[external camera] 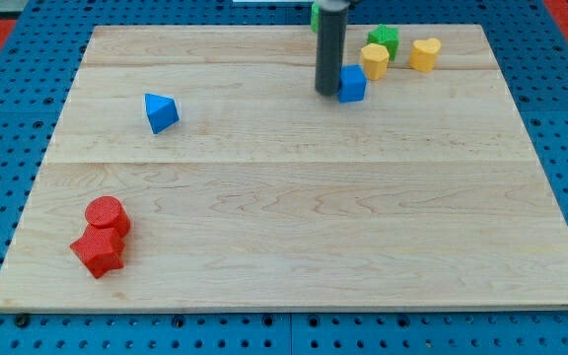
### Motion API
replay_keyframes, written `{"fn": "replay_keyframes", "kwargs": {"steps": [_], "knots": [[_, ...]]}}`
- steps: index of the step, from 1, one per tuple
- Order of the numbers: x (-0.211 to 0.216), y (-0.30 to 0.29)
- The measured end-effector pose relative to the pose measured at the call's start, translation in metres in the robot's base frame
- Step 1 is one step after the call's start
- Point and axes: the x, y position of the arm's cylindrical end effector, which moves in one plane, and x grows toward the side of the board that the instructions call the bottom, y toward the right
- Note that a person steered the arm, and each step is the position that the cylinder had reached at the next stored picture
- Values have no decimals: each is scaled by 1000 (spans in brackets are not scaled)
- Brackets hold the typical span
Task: Move the triangle diagonally to the top right side of the red circle
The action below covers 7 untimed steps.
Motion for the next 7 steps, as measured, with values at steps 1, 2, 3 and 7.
{"fn": "replay_keyframes", "kwargs": {"steps": [1,2,3,7], "knots": [[4,25],[25,6],[25,-5],[25,-45]]}}
